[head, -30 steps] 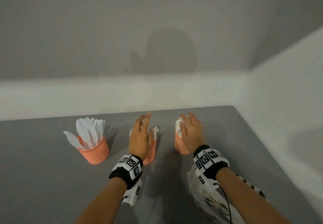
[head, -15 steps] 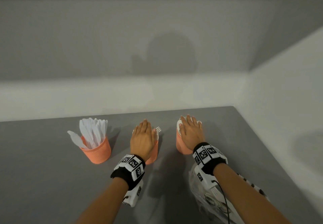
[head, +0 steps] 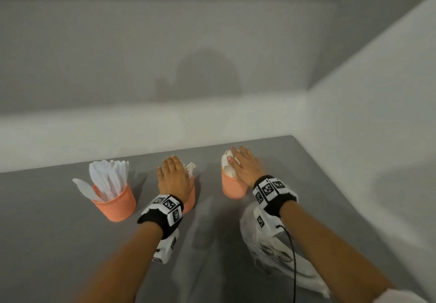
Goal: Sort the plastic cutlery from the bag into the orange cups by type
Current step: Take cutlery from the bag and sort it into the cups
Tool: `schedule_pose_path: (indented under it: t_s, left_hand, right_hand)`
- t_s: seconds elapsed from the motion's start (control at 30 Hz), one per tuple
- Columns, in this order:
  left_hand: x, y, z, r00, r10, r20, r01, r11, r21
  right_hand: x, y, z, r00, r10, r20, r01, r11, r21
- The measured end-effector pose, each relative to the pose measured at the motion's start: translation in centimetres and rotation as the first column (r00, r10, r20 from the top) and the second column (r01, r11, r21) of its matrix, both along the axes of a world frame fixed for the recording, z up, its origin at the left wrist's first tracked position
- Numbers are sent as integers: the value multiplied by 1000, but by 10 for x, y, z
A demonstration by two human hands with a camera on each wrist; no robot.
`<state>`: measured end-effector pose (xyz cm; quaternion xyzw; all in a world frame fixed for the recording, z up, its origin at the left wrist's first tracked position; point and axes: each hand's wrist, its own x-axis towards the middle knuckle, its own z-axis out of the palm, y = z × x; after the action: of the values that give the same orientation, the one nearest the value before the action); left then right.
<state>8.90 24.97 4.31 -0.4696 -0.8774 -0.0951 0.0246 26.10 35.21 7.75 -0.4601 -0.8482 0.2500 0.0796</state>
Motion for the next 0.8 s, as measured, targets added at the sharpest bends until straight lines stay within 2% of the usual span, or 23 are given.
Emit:
schedule_pose_path:
  t_s: [0.13, 0.17, 0.23, 0.3, 0.37, 0.43, 0.53, 0.6, 0.67, 0.73, 0.8]
  left_hand:
    - [-1, -1, 10, 995, -21, 99, 18, 999, 31]
    - [3, -1, 15, 992, -54, 113, 45, 996, 81]
    - [18, -3, 28, 974, -198, 111, 165, 954, 252]
    - [40, -5, 37, 911, -388, 138, 305, 862, 405]
    - [65, -5, 41, 836, -514, 193, 375, 791, 483]
    - [90, -6, 39, 765, -570, 299, 380, 775, 504]
    - [123, -10, 25, 664, -588, 462, 388, 799, 459]
    - [138, -14, 8, 647, -559, 519, 418, 829, 371]
    - [146, -17, -10, 673, -480, 563, 436, 872, 222]
    - [149, -21, -24, 694, -405, 595, 461, 885, 66]
    - [151, -27, -30, 682, -346, 644, 476, 879, -32]
  right_hand:
    - [27, -9, 19, 954, -36, -296, 29, 999, -26]
    - [36, -11, 23, 946, -54, -319, 52, 999, -15]
    - [54, -16, 31, 957, -88, -278, 87, 996, -17]
    - [72, -23, 35, 977, -84, -195, 56, 988, -144]
    - [88, -34, 31, 999, -50, -16, 42, 950, -308]
    - [101, -45, 22, 980, -4, 198, 75, 932, -354]
    - [114, -66, -1, 893, 28, 450, 87, 969, -232]
    - [124, -80, -17, 845, 58, 532, 68, 974, -216]
    - [135, -88, -35, 826, 100, 554, 19, 978, -206]
    - [145, -93, -50, 854, 104, 510, -7, 982, -188]
    - [150, -101, -58, 876, 86, 474, -9, 987, -163]
